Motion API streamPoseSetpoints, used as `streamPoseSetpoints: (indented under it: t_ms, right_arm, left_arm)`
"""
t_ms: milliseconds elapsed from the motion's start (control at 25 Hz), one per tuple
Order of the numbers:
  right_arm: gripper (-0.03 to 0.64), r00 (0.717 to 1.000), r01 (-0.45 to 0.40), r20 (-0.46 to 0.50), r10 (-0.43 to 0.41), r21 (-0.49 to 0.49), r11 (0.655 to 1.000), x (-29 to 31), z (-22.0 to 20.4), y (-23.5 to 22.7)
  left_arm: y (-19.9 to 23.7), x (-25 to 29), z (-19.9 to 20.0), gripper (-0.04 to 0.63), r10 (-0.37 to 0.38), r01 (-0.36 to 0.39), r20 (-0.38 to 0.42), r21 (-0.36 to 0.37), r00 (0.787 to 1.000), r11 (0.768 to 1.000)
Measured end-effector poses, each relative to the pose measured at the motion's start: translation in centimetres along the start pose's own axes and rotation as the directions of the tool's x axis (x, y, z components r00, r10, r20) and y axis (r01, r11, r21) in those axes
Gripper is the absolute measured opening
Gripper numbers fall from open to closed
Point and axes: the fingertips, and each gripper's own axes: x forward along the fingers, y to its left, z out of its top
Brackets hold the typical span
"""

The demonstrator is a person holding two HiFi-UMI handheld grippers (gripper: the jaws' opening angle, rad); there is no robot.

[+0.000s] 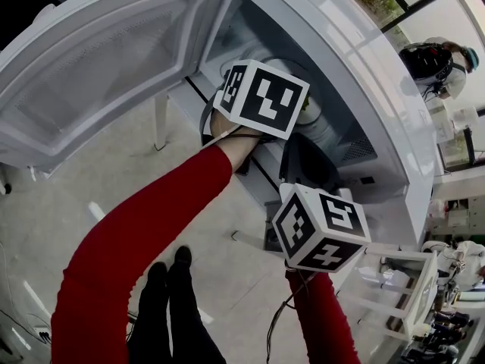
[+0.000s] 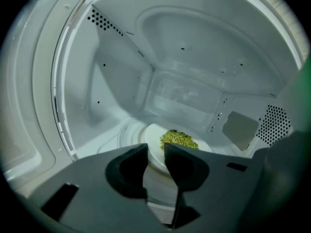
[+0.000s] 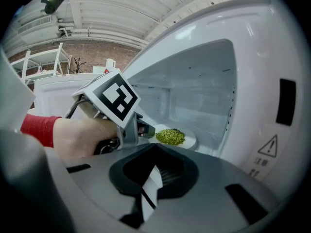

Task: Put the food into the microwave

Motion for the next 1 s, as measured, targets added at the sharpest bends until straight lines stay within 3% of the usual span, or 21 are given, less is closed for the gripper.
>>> streamPoseSetpoints:
  t_ms: [320, 520, 680, 800, 1000]
  right_arm:
    - [0.014, 1.0, -0.006, 0.004, 0.006, -0.004, 1.0, 0.2, -0.3, 0.1]
    - [0.014, 0.999, -0.031, 0.036, 0.031, 0.0, 1.0, 0.0, 0.4, 1.2]
    - [0.014, 0.997, -0.059, 0.052, 0.058, 0.016, 0.998, -1.2, 1.4, 2.0]
    - [0.014, 0.991, -0.11, 0.079, 0.106, 0.04, 0.993, -3.1, 2.5, 3.5]
    - [0.014, 0.978, -0.185, 0.112, 0.177, 0.071, 0.98, -7.6, 4.1, 5.4]
  left_arm:
    - [0.5, -0.2, 0.3, 0.1, -0.021, 0.022, 0.029, -0.021, 0.999, 1.0]
    - [2.6, -2.8, 1.3, 0.011, -0.003, 0.005, 0.08, -0.023, 0.997, 1.0]
    - [2.0, -5.6, 2.4, 0.009, -0.097, 0.112, 0.183, -0.078, 0.978, 0.991]
    - [1.4, -8.9, 2.2, 0.009, -0.163, 0.185, 0.224, -0.078, 0.961, 0.98]
    - [0.6, -15.2, 0.4, 0.008, -0.209, 0.236, 0.253, -0.078, 0.944, 0.969]
